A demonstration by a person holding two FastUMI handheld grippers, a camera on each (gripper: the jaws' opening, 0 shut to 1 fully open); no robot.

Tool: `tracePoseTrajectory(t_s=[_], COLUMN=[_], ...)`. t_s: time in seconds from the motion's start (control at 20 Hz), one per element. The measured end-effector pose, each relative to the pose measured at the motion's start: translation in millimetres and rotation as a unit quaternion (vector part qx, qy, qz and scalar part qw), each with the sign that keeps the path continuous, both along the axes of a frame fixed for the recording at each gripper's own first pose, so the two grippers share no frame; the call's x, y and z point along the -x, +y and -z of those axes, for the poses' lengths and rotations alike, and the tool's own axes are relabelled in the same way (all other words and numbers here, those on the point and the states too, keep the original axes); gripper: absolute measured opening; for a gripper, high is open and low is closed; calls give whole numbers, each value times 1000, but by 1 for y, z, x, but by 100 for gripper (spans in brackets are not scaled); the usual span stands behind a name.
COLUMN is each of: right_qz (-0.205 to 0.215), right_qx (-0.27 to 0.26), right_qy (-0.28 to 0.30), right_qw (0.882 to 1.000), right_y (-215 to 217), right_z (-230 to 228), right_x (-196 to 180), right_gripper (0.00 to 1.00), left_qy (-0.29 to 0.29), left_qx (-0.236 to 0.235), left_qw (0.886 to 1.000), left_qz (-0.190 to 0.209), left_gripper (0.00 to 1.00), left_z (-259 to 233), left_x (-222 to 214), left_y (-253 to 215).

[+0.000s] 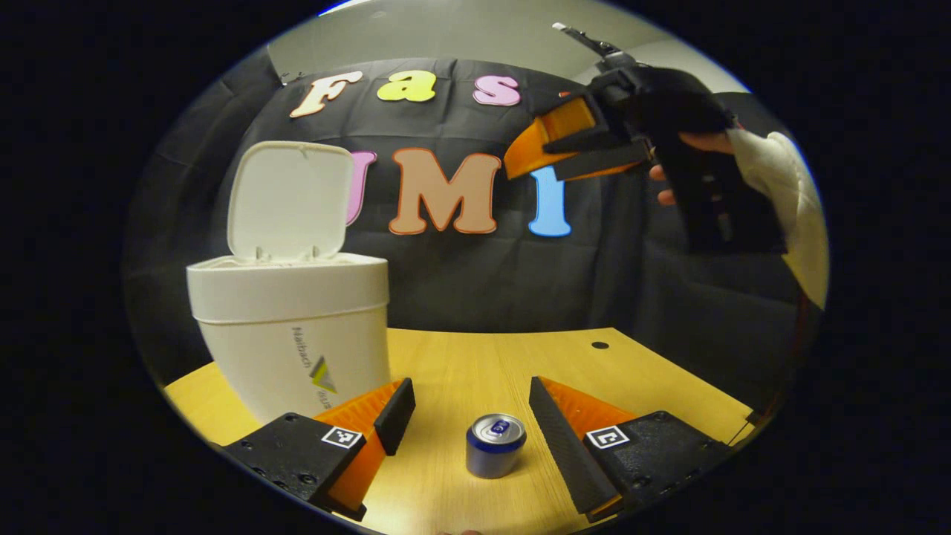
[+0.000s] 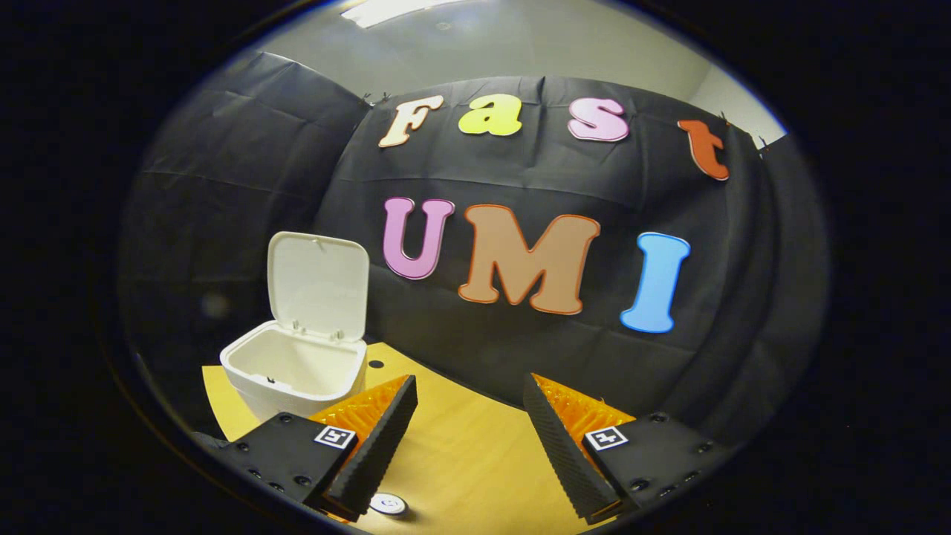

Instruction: Press the lid of the desktop garbage bin to open it, pick up the crumpled paper on the desktop and throw it into the bin, then pick up the pop can on the desktop and drop it into the bin, and finally close the garbage bin lid.

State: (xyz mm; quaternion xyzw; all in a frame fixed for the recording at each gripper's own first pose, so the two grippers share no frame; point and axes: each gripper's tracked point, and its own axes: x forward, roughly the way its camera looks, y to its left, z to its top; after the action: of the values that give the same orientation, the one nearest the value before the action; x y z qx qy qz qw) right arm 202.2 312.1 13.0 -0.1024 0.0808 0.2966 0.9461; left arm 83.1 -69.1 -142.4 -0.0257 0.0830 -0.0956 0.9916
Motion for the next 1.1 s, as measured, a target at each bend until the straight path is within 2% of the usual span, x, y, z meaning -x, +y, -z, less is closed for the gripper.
tracePoseTrajectory(t_s=[0.25,0.45,0.65,0.8,0.9,0.95,1.1], right_qz=[43,78,112,141,151,155,166], right_qx=[10,-2,8,9,11,15,30], right_qy=[-16,-25,-28,-8,5,9,25], right_qw=[999,997,993,990,988,988,985], right_y=[-57,-94,-127,-145,-154,-157,-169], right_z=[2,-4,2,20,34,40,59], right_x=[23,42,49,48,54,56,59], right_gripper=[96,96,96,96,96,96,96], left_qy=[34,68,85,92,94,96,81], left_qx=[-10,-13,-45,-45,-49,-53,-60], left_qw=[999,998,995,994,994,994,994], left_qz=[12,9,11,22,25,25,29], left_gripper=[93,93,94,93,80,78,78], left_z=[49,86,110,117,118,117,89], left_x=[-25,-32,-34,-38,-38,-37,-40], left_y=[-15,-17,-17,-21,-24,-22,-18])
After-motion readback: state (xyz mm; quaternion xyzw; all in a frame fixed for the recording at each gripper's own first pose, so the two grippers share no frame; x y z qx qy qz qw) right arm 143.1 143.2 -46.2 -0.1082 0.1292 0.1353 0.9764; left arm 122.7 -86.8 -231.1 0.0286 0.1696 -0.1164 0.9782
